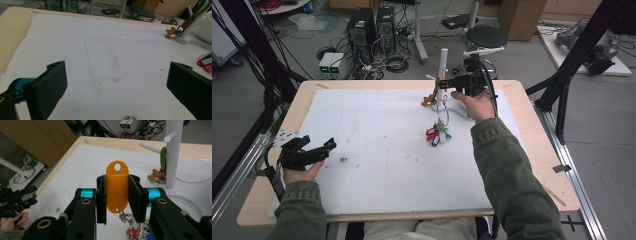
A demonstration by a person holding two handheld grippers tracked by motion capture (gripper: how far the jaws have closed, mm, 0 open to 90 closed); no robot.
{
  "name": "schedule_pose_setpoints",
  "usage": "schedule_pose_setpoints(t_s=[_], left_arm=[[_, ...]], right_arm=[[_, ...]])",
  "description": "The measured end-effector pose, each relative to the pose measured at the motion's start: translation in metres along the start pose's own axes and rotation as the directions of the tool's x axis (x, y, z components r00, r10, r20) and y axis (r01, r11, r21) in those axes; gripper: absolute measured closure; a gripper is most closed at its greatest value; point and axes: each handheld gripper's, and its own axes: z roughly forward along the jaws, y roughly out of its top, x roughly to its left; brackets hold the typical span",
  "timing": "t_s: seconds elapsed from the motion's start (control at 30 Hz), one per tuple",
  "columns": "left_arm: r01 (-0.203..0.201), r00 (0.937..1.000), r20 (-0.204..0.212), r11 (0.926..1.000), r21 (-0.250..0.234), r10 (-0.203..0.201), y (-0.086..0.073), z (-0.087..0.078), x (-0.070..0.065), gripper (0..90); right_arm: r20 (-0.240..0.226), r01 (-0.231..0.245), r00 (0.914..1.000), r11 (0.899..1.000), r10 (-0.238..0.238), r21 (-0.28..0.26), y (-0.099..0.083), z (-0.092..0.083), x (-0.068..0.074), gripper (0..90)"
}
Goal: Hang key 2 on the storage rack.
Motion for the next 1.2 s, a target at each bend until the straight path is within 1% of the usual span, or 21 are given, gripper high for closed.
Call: schedule_pose_setpoints(t_s=[0.03, 0.13, 0.23, 0.3, 0.4, 0.43, 0.57, 0.67, 0.93, 1.2], left_arm=[[-0.008, 1.0, -0.003, 1.0, -0.003, 0.008, 0.0, -0.001, 0.001, 3.6], [-0.033, 0.9989, -0.035, 0.9993, -0.02, 0.032, 0.001, -0.002, 0.0, 3.6], [-0.042, 0.9978, -0.053, 0.9985, -0.034, 0.04, 0.003, -0.004, 0.0, 2.0], [-0.04, 0.9974, -0.061, 0.9989, -0.025, 0.038, 0.003, -0.003, 0.001, 2.0], [-0.025, 0.9968, -0.077, 0.9992, -0.031, 0.023, 0.003, -0.004, 0.002, 2.0], [-0.023, 0.9968, -0.077, 0.9993, -0.031, 0.02, 0.004, -0.004, 0.003, 2.0], [-0.017, 0.9963, -0.084, 0.9992, -0.036, 0.014, 0.004, -0.004, 0.004, 1.9], [-0.022, 0.9961, -0.087, 0.9994, -0.028, 0.019, 0.003, -0.002, 0.004, 2.0], [-0.02, 0.996, -0.088, 0.9993, -0.033, 0.017, 0.003, -0.003, 0.005, 2.0], [-0.021, 0.9955, -0.093, 0.9994, -0.027, 0.018, 0.001, -0.005, 0.008, 2.0]], right_arm=[[0.005, 0.009, 0.9999, 1.0, -0.009, 0.002, 0.003, -0.001, 0.001, 70.4], [-0.001, 0.006, 1.0, 1.0, -0.006, -0.009, 0.011, -0.003, 0.003, 70.4], [0.009, 0.018, 0.9998, 1.0, -0.018, -0.012, 0.018, -0.004, 0.004, 70.4], [0.001, 0.011, 0.9999, 1.0, -0.011, -0.018, 0.024, -0.006, 0.004, 70.4], [0.001, 0.005, 1.0, 1.0, -0.005, -0.029, 0.032, -0.008, 0.004, 70.4], [-0.006, 0.004, 1.0, 0.999, -0.005, -0.032, 0.035, -0.009, 0.004, 70.4], [-0.003, 0.002, 1.0, 0.999, -0.002, -0.037, 0.046, -0.01, 0.005, 70.4], [-0.004, 0.0, 1.0, 0.999, 0.0, -0.043, 0.053, -0.01, 0.005, 70.5], [0.019, 0.004, 0.9998, 0.999, -0.003, -0.047, 0.071, -0.008, 0.007, 70.4], [0.042, -0.012, 0.999, 0.998, 0.014, -0.06, 0.087, -0.004, 0.001, 70.4]])
